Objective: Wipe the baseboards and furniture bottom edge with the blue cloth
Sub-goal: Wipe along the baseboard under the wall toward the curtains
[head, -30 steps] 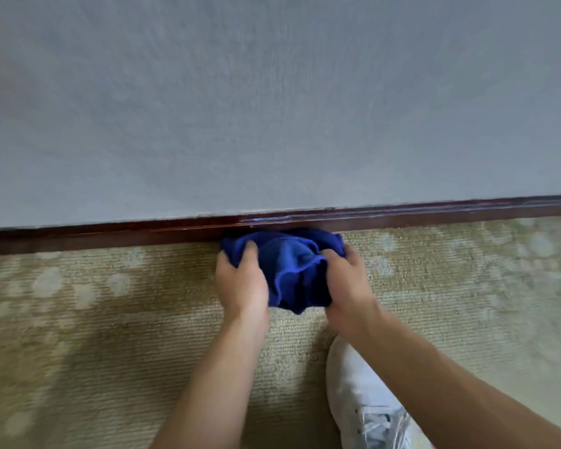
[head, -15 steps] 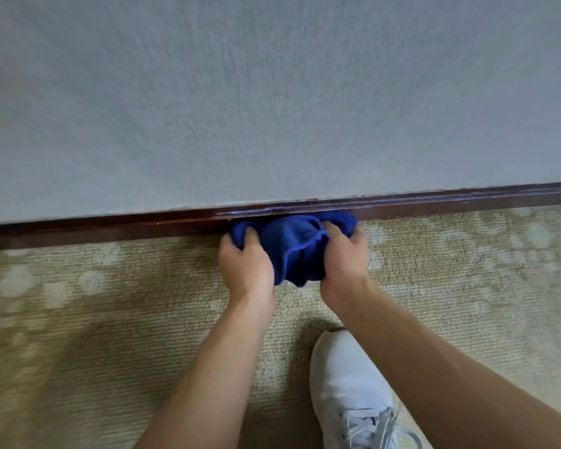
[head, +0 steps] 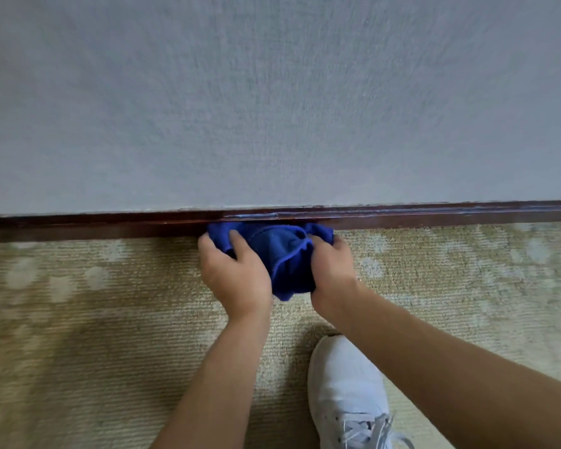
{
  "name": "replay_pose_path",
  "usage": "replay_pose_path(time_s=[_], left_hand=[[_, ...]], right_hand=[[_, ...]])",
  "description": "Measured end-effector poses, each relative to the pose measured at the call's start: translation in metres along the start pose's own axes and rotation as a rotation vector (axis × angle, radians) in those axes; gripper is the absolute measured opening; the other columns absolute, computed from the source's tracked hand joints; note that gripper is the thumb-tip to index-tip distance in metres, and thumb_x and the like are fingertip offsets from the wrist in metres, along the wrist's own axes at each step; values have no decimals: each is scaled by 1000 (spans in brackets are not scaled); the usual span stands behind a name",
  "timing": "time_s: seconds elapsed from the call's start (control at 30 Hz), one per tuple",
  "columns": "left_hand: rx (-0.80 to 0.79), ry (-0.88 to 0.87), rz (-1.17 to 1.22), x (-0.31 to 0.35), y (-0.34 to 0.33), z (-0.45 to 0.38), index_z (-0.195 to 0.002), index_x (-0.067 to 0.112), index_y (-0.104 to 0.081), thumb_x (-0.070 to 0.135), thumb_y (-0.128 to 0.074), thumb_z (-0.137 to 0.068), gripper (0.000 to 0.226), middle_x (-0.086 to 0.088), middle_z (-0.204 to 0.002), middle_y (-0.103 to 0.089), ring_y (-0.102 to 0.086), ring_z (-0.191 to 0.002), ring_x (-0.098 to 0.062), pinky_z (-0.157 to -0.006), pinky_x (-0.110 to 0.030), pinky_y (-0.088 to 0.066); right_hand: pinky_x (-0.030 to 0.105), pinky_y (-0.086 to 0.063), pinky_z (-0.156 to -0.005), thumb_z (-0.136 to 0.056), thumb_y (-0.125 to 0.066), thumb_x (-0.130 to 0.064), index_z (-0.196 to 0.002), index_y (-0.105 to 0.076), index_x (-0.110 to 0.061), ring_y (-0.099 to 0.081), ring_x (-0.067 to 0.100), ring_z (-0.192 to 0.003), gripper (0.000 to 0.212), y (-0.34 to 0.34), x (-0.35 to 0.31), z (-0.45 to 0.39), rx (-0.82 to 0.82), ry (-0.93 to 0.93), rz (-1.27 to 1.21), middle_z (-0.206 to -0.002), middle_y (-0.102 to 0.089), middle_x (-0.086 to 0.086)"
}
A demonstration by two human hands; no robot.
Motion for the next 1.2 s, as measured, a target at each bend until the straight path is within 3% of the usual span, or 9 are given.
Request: replay_pose_path(time_s=[0.13, 0.23, 0.43, 0.53, 0.67, 0.8, 0.93, 1.07, 1.2], left_hand=[[131, -74, 73, 19, 9, -13, -129, -1, -48, 14, -49, -99, 34, -9, -119, -60, -57, -103, -18, -86, -16, -39], [112, -181, 39, 20, 6, -12, -113, -2, -52, 8, -51, -97, 20, -5, -102, -57, -52, -90, -15, -79, -14, -34], [-293, -405, -61, 10, -12, 15, -92, 6, -62, 7, -58, -91, 4, 2, -81, -62, -53, -74, -13, -69, -15, -35], [-174, -295, 62, 9, -8, 12, -91, 4, -67, 9, -61, -91, 8, 8, -73, -59, -52, -65, 2, -65, -2, -35], [52, -211, 126, 8, -9, 12, -90, -6, -68, 8, -62, -91, 16, -8, -76, -64, -45, -65, -2, -64, -2, -36], [-306, -324, 57, 11, -26, 28, -70, 7, -62, 10, -61, -89, 19, 6, -58, -55, -39, -54, -5, -57, -22, -35], [-554, -253, -42, 28, -40, 38, -60, 20, -55, 14, -63, -87, 29, 8, -56, -54, -45, -52, -2, -52, -19, -35], [-322, 123, 194, 10, -22, 24, -79, 19, -65, 17, -60, -89, 11, -4, -81, -68, -61, -74, -19, -69, -32, -50], [-14, 223, 252, -1, -3, -7, -98, 16, -64, 21, -56, -87, 14, -11, -95, -68, -62, -84, -27, -84, -41, -53]], right_hand=[[42, -53, -94, -90, -42, -8, -117, -62, -18, -63, 26, -104, 35, -32, -10, 5, -143, 55, 281, -111, -67, 6], [46, -51, -97, -89, -41, -9, -114, -59, -20, -61, 29, -106, 33, -34, -3, 0, -82, 8, 234, -117, -66, 8], [48, -47, -99, -95, -45, -12, -120, -56, -9, -59, 40, -113, 27, 24, 0, -8, 144, -52, -27, -120, -61, 24], [48, -53, -93, -87, -50, -9, -109, -56, -9, -64, 36, -102, 23, 18, -14, -10, 190, 88, -25, -107, -65, 17], [48, -50, -97, -87, -49, -13, -104, -52, -15, -63, 29, -99, 17, -9, -12, 5, 143, 102, -40, -104, -64, 9], [51, -52, -94, -85, -49, -15, -102, -56, -14, -65, 31, -97, 19, 32, -13, -4, 267, 183, -46, -104, -67, 13], [49, -50, -97, -85, -50, -19, -112, -54, -9, -64, 31, -100, 29, 65, -27, -10, 473, 298, -46, -110, -66, 13], [33, -45, -91, -92, -49, -13, -114, -51, -4, -58, 28, -97, 23, 26, -33, -1, 339, 297, 43, -110, -61, 15], [34, -44, -96, -94, -48, -17, -117, -48, -4, -58, 29, -107, 26, -21, -23, 17, 102, 184, 155, -117, -60, 14]])
Point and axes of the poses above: each hand's wrist, its own z-axis away from the middle knuckle, its own y-axis out of the back of the hand, x = y × z, the point moved 1 cm from there along -z, towards the middle knuckle
